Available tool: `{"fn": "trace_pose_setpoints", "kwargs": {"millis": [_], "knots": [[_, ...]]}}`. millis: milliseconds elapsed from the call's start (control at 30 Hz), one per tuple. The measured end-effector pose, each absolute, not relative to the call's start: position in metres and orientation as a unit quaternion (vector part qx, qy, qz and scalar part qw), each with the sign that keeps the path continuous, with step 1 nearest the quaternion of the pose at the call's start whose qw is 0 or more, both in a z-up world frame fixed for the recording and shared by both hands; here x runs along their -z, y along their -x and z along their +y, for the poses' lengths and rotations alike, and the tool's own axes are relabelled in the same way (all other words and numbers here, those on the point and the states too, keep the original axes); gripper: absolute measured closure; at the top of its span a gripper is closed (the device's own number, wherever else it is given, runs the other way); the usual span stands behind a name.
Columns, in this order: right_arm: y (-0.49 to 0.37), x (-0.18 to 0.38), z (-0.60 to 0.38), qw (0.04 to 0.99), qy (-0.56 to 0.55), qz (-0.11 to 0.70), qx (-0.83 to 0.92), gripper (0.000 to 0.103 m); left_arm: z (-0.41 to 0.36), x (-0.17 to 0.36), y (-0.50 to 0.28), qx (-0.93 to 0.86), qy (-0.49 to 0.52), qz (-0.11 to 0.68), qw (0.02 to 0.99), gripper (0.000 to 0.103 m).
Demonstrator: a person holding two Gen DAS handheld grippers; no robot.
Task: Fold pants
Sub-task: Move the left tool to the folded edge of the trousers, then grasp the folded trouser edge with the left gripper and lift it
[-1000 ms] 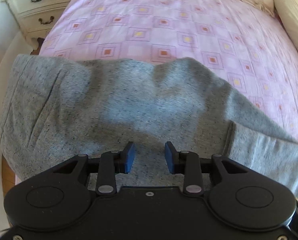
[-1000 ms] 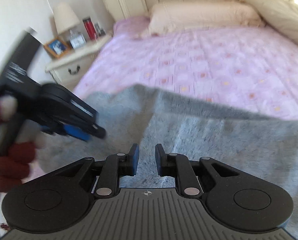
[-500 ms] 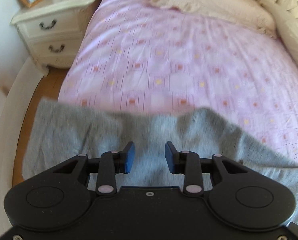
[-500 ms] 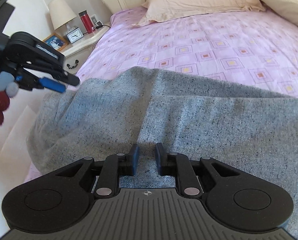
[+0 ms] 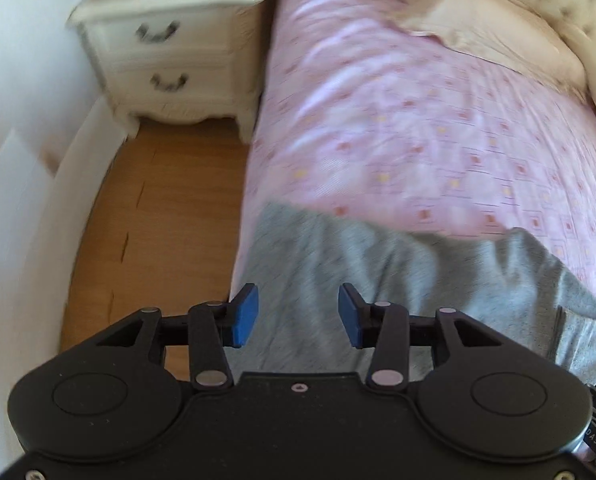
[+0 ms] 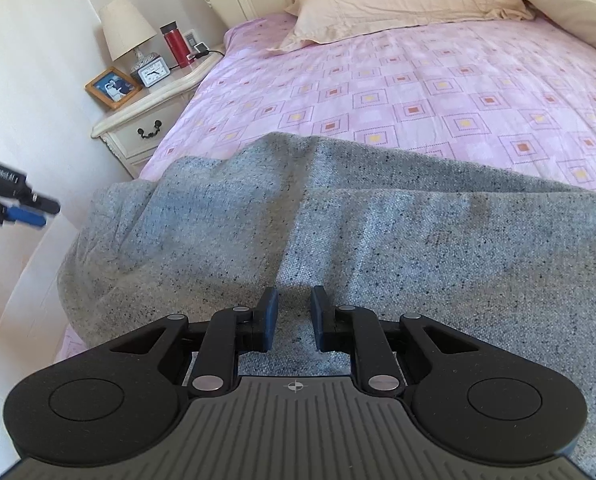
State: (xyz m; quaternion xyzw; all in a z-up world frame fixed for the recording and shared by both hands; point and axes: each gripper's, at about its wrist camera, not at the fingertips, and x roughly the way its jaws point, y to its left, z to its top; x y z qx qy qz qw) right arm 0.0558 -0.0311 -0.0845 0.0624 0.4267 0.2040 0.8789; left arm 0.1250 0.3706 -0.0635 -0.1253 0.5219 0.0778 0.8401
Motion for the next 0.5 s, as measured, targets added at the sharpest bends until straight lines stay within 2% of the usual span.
{"fn": "trace_pose_setpoints", "kwargs": {"millis": [400, 500], "knots": [[-0.054, 0.085, -0.026, 0.884, -0.033, 0.416, -0.208, 0.085, 0.378, 0.145, -0.084, -0.051, 0.262, 0.586, 0.765, 0.050], [-0.054, 0.085, -0.025, 0.885, -0.033, 0.415, -0.208, 0.085, 0.373, 0.153, -0.083, -0.062, 0.279, 0.580, 0.763, 0.045]]}}
